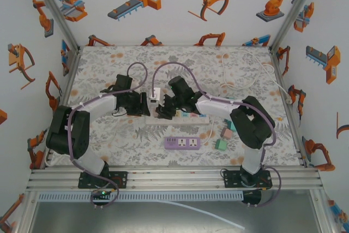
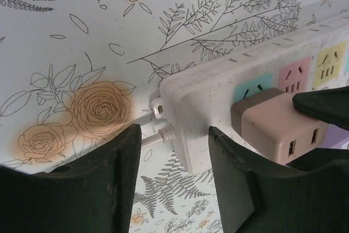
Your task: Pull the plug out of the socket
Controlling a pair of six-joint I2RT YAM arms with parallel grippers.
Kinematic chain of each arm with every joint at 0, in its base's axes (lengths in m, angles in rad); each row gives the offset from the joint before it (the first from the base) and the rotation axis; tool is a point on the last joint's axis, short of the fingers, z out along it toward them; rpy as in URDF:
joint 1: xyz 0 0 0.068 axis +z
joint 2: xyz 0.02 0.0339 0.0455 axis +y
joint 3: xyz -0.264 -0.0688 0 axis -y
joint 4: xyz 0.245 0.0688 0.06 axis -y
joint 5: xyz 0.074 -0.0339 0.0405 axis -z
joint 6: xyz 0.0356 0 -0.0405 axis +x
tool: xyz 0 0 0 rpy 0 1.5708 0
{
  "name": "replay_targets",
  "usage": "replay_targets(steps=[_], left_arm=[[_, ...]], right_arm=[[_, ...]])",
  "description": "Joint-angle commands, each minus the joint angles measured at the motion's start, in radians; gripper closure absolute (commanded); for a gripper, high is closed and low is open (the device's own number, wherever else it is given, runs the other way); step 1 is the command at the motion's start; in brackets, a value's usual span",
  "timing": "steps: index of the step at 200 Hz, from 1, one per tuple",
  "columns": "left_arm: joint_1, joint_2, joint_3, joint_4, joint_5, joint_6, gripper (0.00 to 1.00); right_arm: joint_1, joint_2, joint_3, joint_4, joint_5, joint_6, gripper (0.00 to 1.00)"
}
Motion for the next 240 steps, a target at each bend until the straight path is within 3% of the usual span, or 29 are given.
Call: replay_targets(steps=[1,36,101,156,240], left_arm=[[0.008,0.019,0.021,-0.015,0.035,0.001,0.49],[0.008,0.033,0.021,-0.037,0.038,0.005,0.50],[-0.005,0.069,0.033,-0.097,-0.037,0.028,0.53],[-0.029,0.113,0.056,-0.169,-0.157,0.043,0.56],[-0.037,0.113,0.078,-0.179,-0.167,0.043,0.57]], right_arm=[[0.001,0.029,0.016,0.061,-0.041,-0.001,0.63],[0.001,0.051,0.026,0.063,-0.053,-0.005,0.65],[0.001,0.022,0.026,0.088,-0.086,-0.004,0.82],[0.002,-0.041,0.023,0.104,-0.096,-0.001,0.84],[0.000,-0.092,-0.009,0.130,-0.083,0.001,0.86]])
